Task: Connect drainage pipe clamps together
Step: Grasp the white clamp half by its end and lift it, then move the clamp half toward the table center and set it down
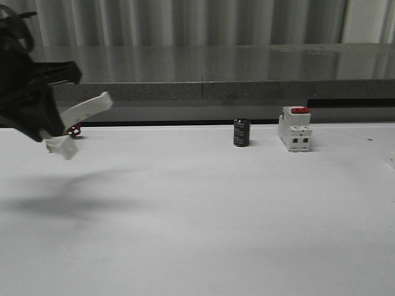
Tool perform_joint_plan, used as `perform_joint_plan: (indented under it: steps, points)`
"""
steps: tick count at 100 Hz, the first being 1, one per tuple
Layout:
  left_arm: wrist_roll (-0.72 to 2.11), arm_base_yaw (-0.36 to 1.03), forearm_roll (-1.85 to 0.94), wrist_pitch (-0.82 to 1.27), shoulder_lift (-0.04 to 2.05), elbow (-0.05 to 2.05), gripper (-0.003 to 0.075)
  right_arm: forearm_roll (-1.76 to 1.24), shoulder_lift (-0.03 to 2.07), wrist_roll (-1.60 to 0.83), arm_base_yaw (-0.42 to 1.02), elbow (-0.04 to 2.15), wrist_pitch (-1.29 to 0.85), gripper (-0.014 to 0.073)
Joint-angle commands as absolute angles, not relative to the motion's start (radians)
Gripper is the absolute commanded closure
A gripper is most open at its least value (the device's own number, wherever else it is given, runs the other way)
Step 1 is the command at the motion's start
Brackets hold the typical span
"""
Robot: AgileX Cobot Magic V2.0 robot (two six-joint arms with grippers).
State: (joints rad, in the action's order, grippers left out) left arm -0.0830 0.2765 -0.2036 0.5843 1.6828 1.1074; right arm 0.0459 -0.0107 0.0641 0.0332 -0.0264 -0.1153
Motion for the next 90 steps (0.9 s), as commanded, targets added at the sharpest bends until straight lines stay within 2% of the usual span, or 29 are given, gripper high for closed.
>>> perform_joint_plan:
  steps: [1, 23, 78, 90]
  points:
    - [-0.131, 0.346, -0.217, 0.501, 1.644, 1.132, 0.0741, 0.045, -0.029, 0.057, 0.028, -0.010, -0.040, 0.0661]
    - [-0.131, 0.449, -0.217, 0.463, 1.672, 1.134, 0.0741, 0.045, -0.029, 0.057, 0.028, -0.010, -0.040, 0.0661]
    - [-0.131, 0.452, -0.267, 0.441, 1.684, 1.134, 0.0741, 0.045, -0.029, 0.057, 0.028, -0.010, -0.040, 0.0661]
    - [-0.208, 0.451, -0.252, 0.441, 1.684, 1.134, 0.0741, 0.045, -0.029, 0.057, 0.028, -0.010, -0.040, 0.0661]
